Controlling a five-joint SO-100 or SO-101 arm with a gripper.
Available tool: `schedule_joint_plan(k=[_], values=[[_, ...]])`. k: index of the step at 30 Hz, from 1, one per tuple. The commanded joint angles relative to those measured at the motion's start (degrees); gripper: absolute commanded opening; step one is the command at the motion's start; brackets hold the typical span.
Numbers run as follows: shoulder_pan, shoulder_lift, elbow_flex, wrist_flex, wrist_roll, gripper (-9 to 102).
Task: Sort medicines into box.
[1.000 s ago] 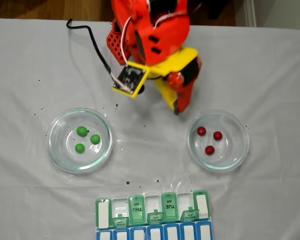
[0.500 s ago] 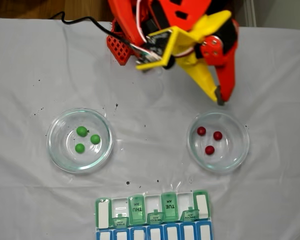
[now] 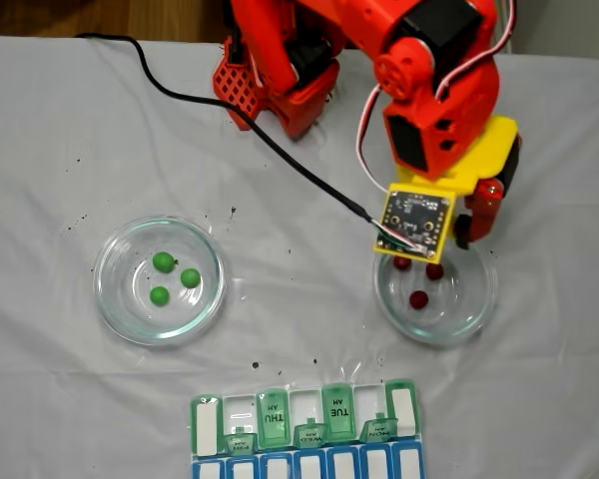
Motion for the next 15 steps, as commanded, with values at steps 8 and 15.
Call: schedule_joint_plan(k=[8, 15], values=[[2.64, -19.51, -20.30, 6.42, 2.81, 0], [4.83, -19.34, -20.57, 5.10, 10.11, 0]])
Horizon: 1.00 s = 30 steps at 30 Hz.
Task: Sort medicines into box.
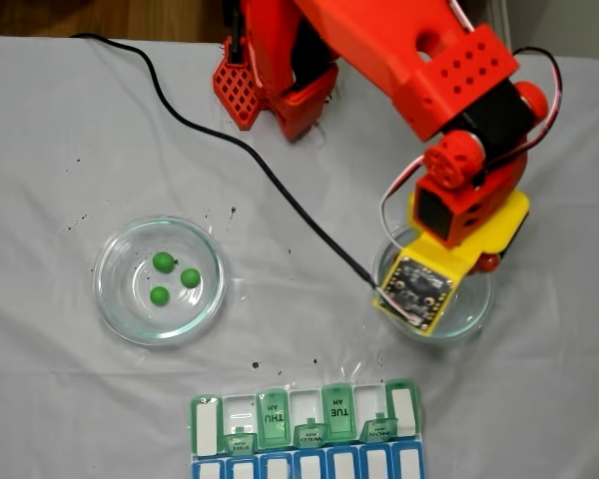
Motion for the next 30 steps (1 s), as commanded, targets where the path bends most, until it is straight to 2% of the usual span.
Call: schedule_joint_plan(k=[1, 10, 13, 18, 22, 30], values=[[0.26, 2.90, -4.92, -0.35, 3.16, 0], [-0.26, 2.29, 0.62, -6.42, 8.17, 1], [-0.88, 1.67, 1.93, -6.68, 8.79, 11], [-1.76, 0.79, 4.13, -8.09, 9.14, 16], [-1.93, -2.90, 3.69, -8.17, 10.72, 25], [-2.99, -5.36, 4.75, -9.84, 12.39, 22]])
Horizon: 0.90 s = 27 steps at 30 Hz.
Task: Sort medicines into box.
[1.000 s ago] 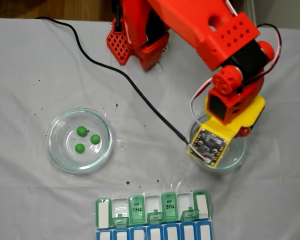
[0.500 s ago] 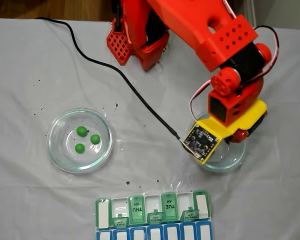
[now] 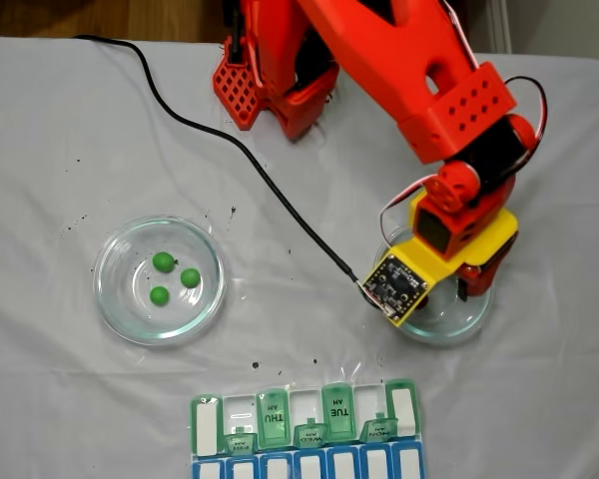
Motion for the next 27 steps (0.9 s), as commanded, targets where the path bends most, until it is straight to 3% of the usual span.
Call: schedule_joint_plan(k=[1, 27], values=[[-0.70, 0.70, -1.76, -0.62, 0.62, 21], [-1.41, -7.91, -0.09, -4.39, 3.08, 17]])
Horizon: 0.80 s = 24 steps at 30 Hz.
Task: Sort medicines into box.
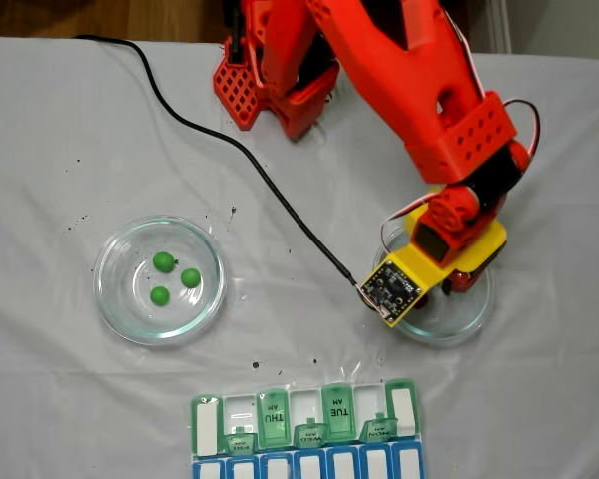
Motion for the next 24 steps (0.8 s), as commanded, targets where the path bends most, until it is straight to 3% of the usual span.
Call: schedule_joint_plan(k=[1, 12, 24], values=[[-0.62, 0.88, -1.14, -0.26, 0.44, 17], [-1.85, 1.14, -1.23, 1.41, 0.62, 15], [-1.05, -2.02, -8.09, 9.67, 4.75, 12]])
